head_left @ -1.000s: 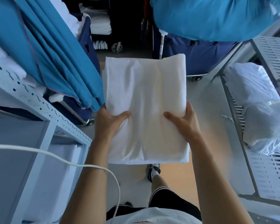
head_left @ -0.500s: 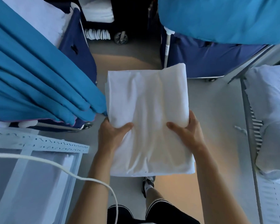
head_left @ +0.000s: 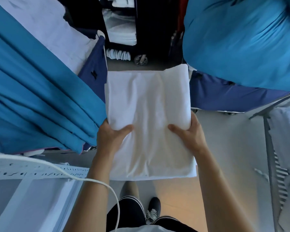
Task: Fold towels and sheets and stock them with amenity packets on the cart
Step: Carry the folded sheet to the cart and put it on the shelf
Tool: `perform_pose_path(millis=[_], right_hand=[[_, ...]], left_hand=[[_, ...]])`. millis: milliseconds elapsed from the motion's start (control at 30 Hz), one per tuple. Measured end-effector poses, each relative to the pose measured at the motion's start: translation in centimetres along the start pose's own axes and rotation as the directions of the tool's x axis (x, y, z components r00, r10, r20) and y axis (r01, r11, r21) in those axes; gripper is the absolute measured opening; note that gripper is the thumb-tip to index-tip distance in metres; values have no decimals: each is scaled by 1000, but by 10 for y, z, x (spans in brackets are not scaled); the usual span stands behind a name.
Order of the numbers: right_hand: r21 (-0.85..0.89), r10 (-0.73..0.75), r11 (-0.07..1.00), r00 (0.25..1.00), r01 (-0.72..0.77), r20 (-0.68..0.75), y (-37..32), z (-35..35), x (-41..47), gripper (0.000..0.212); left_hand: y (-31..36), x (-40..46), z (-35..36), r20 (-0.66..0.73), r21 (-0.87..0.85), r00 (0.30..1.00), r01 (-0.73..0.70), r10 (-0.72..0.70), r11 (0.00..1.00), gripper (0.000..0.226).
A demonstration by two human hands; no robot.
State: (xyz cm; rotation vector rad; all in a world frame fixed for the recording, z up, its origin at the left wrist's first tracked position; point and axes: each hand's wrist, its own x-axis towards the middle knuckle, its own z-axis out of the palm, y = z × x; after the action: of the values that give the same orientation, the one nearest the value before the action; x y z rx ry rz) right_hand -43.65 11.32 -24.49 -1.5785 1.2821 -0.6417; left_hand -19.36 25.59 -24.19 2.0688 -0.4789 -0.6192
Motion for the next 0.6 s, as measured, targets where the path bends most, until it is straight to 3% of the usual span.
perform_pose_path(millis=[300,500,600], right_hand=[[-43,-5,999,1000,5,9,-42,72,139,80],[-53,39,998,999,-38,21,-66,129,227,73],[-55,62,997,998,-61,6,-78,149,258,71]], left_hand=[[22,156,7,0,-15,998,58,-58,998,69],[28,268,8,23,29,994,107,-107,994,82],[37,314,9,60,26,993,100,-101,995,74]])
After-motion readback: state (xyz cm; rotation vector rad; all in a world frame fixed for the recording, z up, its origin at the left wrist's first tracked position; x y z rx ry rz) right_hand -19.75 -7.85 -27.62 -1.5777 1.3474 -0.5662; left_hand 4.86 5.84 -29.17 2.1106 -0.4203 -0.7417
